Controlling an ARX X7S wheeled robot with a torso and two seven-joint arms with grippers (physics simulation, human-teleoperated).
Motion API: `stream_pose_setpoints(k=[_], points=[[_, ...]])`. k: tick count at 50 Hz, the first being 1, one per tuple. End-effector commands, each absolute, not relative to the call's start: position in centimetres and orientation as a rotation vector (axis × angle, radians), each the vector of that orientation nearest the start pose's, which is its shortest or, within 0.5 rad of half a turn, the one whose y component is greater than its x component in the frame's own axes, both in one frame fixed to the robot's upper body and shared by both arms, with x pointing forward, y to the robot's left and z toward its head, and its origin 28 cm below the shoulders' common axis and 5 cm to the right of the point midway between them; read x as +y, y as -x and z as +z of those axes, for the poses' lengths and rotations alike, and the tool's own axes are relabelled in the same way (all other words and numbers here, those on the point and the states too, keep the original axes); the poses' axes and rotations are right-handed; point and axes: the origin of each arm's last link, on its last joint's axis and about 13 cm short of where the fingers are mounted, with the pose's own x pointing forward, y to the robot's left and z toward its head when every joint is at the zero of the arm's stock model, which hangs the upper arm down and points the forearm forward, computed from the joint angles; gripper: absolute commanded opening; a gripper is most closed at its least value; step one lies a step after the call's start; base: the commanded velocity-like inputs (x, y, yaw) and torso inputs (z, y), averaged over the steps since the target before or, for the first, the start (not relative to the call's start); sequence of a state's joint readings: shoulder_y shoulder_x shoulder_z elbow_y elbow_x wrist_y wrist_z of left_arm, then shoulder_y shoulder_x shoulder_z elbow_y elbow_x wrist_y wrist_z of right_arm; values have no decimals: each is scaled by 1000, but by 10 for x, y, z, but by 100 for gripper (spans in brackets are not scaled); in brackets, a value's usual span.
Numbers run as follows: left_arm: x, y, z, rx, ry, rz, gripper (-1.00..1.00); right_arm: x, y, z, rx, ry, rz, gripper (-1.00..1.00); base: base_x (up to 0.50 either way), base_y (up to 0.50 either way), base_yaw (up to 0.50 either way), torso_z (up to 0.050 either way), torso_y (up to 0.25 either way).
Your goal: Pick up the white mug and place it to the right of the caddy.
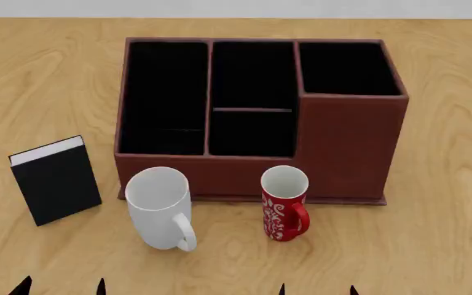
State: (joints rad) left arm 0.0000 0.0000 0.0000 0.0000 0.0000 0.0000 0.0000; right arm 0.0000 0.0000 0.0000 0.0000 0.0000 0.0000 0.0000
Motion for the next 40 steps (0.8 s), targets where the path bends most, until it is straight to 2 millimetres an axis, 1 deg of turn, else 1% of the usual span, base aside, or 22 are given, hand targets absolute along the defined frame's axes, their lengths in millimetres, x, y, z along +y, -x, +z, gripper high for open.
stream_pose_setpoints(k=[1,8,12,14,15,16,18,20,22,23,25,26,27,28,29,30,31,32,34,35,40], points=[[205,-211,12,0,0,0,100,-96,-211,13,0,0,0,100,0,0,0,0,0],[206,-204,12,-4,19,-9,100,-94,-204,11,36,-11,22,100,0,0,0,0,0],[206,-202,12,-9,32,-13,100,-94,-206,11,42,17,-12,100,0,0,0,0,0],[207,-205,25,-29,50,-25,100,-95,-210,20,36,4,-2,100,0,0,0,0,0],[208,-208,34,-52,46,-27,100,-96,-212,27,31,4,0,100,0,0,0,0,0],[209,-211,47,-81,31,-26,100,-98,-217,39,19,-30,10,100,0,0,0,0,0],[212,-217,78,-149,3,-33,100,-101,-226,72,-46,-6,26,100,0,0,0,0,0],[215,-224,109,-199,-27,-31,100,-103,-234,108,-132,61,-9,100,0,0,0,0,0],[217,-229,139,-251,-33,-37,100,-105,-239,143,-185,62,-15,100,0,0,0,0,0],[218,-230,155,-280,-20,-28,100,-106,-239,159,-229,82,-13,100,0,0,0,0,0],[222,-228,184,-325,84,-21,100,-107,-237,189,-252,43,29,100,0,0,0,0,0],[224,-226,201,-351,82,-2,100,-108,-235,205,-246,-4,72,100,0,0,0,0,0],[225,-225,209,-365,71,4,100,-109,-233,213,-252,0,87,100,0,0,0,0,0],[226,-224,220,-390,54,21,100,-109,-230,226,-258,-3,117,100,0,0,0,0,0],[227,-223,227,-401,53,29,100,-110,-228,235,-265,0,115,100,0,0,0,0,0],[228,-223,234,-399,65,24,100,-111,-226,242,-291,39,99,100,0,0,0,0,0],[228,-223,236,-402,61,24,100,-111,-226,244,-293,42,90,100,0,0,0,0,0],[228,-223,242,-417,43,33,100,-113,-225,250,-293,32,93,100,0,0,0,0,0],[229,-224,241,-433,33,36,100,-115,-224,261,-333,63,50,100,0,0,0,0,0],[229,-223,245,-441,31,36,100,-116,-222,265,-327,42,66,100,0,0,0,0,0],[235,-219,260,-488,35,67,100,-116,-214,277,-371,83,64,100,0,0,0,0,0]])
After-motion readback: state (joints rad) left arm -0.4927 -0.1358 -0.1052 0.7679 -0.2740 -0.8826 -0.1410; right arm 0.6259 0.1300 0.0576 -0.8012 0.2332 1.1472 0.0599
